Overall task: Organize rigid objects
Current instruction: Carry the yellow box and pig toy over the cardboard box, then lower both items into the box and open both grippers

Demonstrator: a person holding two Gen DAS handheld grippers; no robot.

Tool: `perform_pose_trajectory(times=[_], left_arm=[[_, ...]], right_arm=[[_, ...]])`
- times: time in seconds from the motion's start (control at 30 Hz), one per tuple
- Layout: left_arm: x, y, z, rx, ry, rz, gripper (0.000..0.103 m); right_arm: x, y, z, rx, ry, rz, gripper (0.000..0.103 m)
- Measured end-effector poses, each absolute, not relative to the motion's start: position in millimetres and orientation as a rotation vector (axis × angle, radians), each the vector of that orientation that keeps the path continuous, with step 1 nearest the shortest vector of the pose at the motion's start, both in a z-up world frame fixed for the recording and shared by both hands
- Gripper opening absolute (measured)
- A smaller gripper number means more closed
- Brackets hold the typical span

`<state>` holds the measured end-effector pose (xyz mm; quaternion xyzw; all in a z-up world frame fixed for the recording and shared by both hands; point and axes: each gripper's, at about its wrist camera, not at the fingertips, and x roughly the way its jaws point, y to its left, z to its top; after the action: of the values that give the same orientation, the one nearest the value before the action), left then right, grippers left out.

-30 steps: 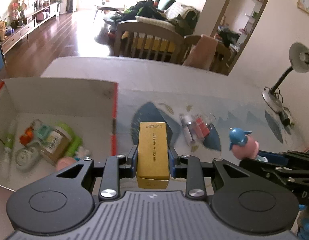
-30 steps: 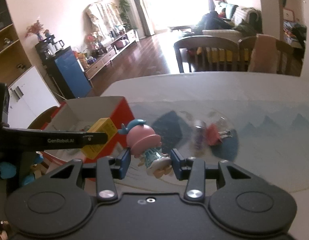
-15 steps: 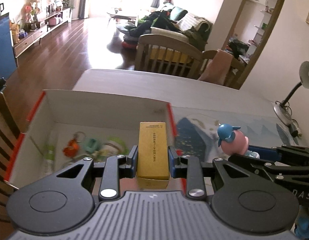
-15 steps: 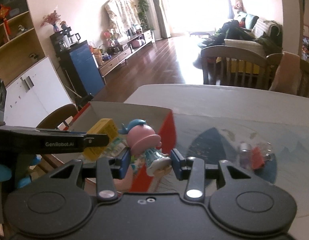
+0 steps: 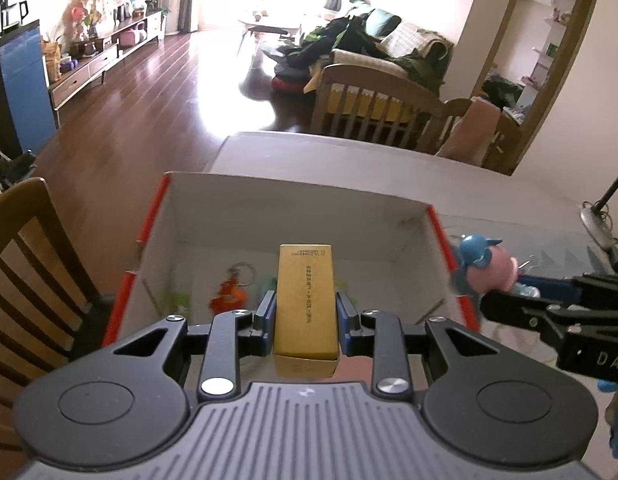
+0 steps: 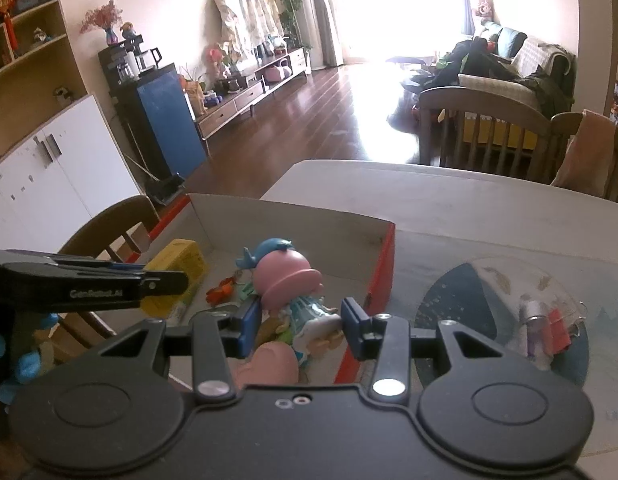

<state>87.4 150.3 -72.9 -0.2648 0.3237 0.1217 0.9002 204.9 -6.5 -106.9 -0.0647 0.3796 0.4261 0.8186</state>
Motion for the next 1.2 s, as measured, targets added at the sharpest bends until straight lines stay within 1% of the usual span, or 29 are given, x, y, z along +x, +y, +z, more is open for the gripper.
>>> perform_pose_trajectory(times=[0.17,0.4,0.7,0.9,1.1,1.2], left_arm=[[83,168,-90,-0.543,0.702,0.267,0.029],[90,185,-114,-0.515,0.758,0.282,0.029],[114,178,-130,-0.429,0.802,0.247,0.029],[129,176,-145,-0.42,0.863,0.226,0.029],[133,170,-160,-0.418,0.914,0.207,0.029],[133,169,-162,-0.417,0.93,0.202,0.029]], right_arm=[[205,17,-117,-0.187,0.818,0.882,0.042],[206,52,-145,-0.274,0.862,0.848,0.042],[200,72,-174,-0.367,0.899,0.814,0.042],[189,81,-178,-0.444,0.859,0.809,0.042],[189,81,-176,-0.444,0.858,0.797,0.039],[189,79,-174,-0.435,0.866,0.796,0.041]])
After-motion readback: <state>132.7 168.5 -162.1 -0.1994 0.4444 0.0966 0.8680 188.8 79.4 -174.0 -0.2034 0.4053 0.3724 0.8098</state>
